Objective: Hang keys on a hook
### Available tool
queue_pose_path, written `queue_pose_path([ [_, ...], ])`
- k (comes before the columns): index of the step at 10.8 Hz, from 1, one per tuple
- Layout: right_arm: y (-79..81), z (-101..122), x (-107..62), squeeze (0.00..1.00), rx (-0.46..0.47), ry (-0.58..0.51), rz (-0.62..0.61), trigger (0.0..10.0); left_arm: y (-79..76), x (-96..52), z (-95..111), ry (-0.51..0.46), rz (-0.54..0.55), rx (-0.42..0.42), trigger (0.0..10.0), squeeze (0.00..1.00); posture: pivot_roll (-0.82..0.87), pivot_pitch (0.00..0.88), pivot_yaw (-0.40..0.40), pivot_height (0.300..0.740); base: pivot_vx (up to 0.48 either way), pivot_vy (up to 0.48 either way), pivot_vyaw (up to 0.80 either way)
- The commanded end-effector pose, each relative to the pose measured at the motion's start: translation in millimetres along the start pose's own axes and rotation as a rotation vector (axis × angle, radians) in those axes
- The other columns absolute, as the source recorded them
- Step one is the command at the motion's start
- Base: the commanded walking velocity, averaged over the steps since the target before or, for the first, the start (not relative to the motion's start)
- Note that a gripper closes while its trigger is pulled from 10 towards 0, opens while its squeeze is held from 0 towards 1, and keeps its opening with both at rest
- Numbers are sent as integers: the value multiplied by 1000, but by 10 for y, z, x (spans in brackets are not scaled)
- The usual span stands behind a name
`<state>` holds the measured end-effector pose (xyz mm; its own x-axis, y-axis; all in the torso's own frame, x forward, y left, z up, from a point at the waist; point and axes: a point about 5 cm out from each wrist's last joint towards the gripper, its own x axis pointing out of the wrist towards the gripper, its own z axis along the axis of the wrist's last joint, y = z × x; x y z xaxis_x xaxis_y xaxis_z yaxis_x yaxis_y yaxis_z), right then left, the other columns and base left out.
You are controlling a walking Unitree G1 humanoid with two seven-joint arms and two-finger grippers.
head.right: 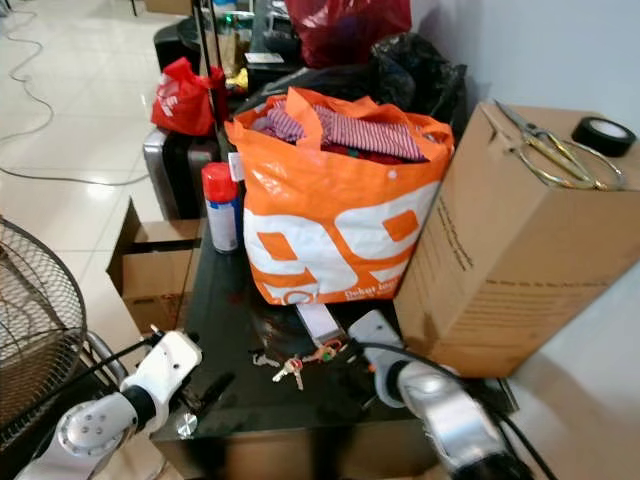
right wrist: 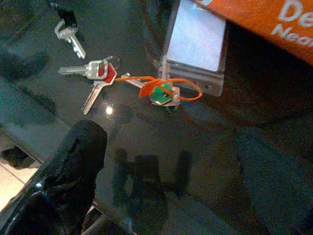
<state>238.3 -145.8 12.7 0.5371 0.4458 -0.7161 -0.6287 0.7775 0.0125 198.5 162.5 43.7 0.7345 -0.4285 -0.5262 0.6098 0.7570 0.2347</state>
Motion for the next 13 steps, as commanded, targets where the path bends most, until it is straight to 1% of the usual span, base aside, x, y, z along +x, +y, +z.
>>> queue_pose_path([
  [1, -24, 82, 55, 761, -16, -29, -8, 10000, 4, 37, 64, -29, -5, 12, 10000, 341, 44, 0, -72, 740, 0, 0, 0],
  [2, -10, 147, 116, 0, -19, -63, -13, 10000, 8, 54, 85, -36, -10, 16, 10000, 337, 43, 0, -75, 740, 0, 0, 0],
  [3, 24, 244, 219, 0, -54, -102, -27, 10000, 8, 81, 142, -68, -13, 16, 10000, 345, 40, 0, -80, 740, 0, 0, 0],
  [4, 59, 268, 276, 0, -89, -101, -16, 10000, -14, 88, 162, -77, -25, 13, 10000, 341, 42, 0, -83, 740, 0, 0, 0],
  [5, 124, 273, 343, 0, -151, -86, 13, 5098, -35, 76, 165, -75, -36, 17, 10000, 345, 41, 0, -84, 740, 0, 0, 0],
  [6, 166, 253, 399, 0, -203, -61, 29, 2588, -44, 61, 165, -73, -41, 18, 10000, 345, 43, 0, -85, 740, 0, 0, 0],
  [7, 181, 233, 445, 0, -235, -46, 30, 627, -51, 46, 168, -74, -43, 20, 10000, 345, 48, 0, -86, 740, 0, 0, 0],
  [8, 179, 234, 461, 0, -262, -44, 31, 706, -49, 34, 173, -75, -43, 20, 10000, 341, 50, 0, -87, 740, 0, 0, 0],
  [9, 156, 259, 483, 0, -279, -56, 18, 1451, -48, 22, 177, -75, -42, 21, 10000, 345, 51, 0, -87, 740, 0, 0, 0],
  [10, 144, 275, 493, 0, -277, -62, 10, 980, -49, 20, 178, -76, -42, 21, 10000, 341, 51, 0, -87, 740, 0, 0, 0],
  [11, 136, 278, 508, 0, -284, -59, 3, 0, -48, 17, 186, -77, -41, 22, 10000, 345, 53, 0, -89, 740, 0, 0, 0],
  [13, 151, 255, 537, 0, -312, -42, 16, 0, -44, 12, 194, -78, -39, 21, 10000, 345, 55, 0, -91, 740, 0, 0, 0],
])
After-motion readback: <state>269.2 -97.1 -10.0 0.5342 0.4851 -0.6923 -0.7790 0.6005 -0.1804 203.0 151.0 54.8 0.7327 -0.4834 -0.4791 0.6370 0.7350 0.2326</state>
